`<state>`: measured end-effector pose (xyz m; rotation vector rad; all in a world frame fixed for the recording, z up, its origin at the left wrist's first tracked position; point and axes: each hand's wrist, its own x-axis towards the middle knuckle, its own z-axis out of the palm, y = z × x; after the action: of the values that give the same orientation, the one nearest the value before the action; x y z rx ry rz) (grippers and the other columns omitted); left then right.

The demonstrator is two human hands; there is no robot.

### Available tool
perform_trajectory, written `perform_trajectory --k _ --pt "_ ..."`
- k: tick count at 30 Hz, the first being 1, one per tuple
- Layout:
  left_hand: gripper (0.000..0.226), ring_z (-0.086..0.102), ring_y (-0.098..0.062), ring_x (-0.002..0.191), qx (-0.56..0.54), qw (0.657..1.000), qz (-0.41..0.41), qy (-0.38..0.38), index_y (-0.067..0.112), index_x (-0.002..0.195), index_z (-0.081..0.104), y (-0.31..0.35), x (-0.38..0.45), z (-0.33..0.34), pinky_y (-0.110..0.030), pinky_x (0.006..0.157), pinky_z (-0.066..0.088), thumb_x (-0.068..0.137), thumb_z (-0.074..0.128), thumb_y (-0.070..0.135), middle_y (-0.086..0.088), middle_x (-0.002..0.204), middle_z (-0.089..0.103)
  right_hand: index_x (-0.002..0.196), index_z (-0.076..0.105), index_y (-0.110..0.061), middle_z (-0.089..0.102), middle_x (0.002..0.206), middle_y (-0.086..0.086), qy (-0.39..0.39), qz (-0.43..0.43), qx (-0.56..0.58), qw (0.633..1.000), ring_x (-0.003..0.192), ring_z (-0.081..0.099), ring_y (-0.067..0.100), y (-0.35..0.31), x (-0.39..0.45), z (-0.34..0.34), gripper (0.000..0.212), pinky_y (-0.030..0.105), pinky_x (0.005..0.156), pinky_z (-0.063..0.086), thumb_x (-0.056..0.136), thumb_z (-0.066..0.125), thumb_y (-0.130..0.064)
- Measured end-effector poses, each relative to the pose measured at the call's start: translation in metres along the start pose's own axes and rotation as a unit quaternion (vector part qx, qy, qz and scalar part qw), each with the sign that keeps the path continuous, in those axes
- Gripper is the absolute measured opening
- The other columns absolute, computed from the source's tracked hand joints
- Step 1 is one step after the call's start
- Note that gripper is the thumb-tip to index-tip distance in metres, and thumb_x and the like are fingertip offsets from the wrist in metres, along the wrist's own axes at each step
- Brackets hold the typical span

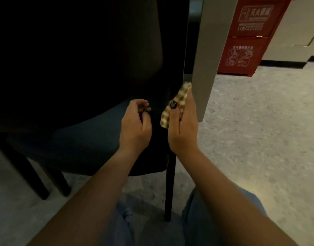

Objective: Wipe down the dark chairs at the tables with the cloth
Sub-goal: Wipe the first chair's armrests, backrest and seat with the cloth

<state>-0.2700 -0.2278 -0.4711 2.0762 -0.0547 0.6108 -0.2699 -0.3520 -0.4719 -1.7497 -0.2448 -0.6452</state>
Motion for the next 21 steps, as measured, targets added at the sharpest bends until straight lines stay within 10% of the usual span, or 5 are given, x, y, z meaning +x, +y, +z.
perform_trajectory --k 15,21 --pt "0.030 0.057 -0.007 0.113 0.084 0.992 -0.072 -0.058 0.025 0.126 0.048 0.012 0.000 -0.001 -0.031 0.096 0.048 0.097 0.045 0.018 0.010 0.119 0.059 0.146 0.022 0.005 0.033 0.148 0.021 0.008 -0.038 0.032 0.999 0.139 0.033 0.029 -0.011 0.032 0.001 0.057 0.051 0.112 0.030 0.098 0.032 -0.025" --pt "0.046 0.052 -0.006 0.120 0.140 0.982 0.044 -0.122 0.027 0.140 0.038 0.047 -0.022 -0.032 -0.024 0.099 0.044 0.096 0.050 0.021 0.008 0.137 0.053 0.148 0.021 -0.003 0.034 0.150 0.013 0.025 -0.009 0.030 0.999 0.137 0.034 0.018 -0.025 0.039 0.001 0.055 0.036 0.113 0.029 0.100 0.034 -0.024"
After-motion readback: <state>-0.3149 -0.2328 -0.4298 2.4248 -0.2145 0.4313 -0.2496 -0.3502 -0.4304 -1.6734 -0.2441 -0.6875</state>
